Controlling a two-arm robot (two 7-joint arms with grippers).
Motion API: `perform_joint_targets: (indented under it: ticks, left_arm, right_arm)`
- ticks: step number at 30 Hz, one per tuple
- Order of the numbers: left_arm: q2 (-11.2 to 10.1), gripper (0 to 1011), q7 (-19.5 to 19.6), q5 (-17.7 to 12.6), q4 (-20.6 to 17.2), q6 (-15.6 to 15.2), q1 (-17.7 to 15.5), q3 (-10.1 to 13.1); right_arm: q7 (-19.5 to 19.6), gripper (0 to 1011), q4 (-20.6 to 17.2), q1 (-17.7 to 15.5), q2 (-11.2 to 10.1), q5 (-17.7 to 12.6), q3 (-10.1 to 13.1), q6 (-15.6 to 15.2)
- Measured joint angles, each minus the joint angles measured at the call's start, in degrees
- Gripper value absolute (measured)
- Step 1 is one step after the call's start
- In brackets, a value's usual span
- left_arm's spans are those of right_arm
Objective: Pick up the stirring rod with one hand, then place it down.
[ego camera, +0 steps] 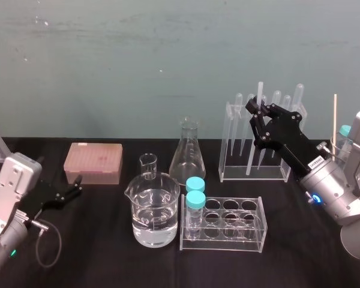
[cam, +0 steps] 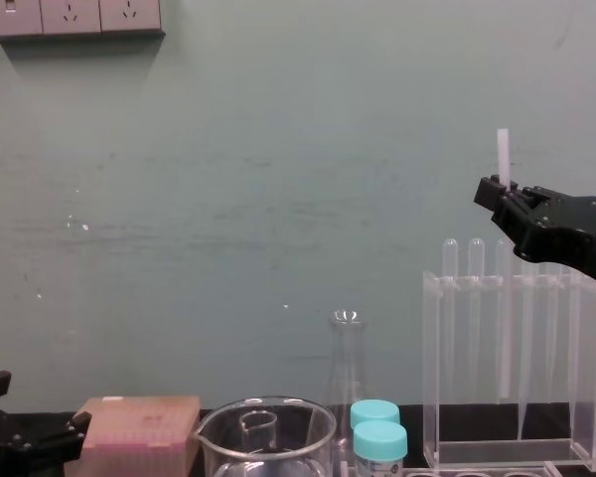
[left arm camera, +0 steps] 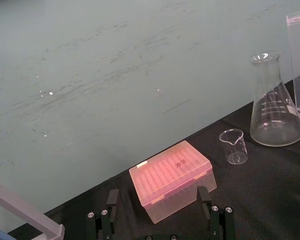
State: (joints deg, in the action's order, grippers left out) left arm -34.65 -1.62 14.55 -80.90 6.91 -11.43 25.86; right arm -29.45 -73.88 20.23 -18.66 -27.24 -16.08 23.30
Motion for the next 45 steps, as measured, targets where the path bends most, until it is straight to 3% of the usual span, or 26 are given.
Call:
perform_joint_targets:
  ticks: [45]
  left_arm:
    - [0.0, 1000, 0.0, 0.0, 0.0, 0.0, 0.0, 0.0]
  right_arm:
    - [0.0, 70, 0.0, 0.0, 0.0, 0.0, 0.0, 0.1]
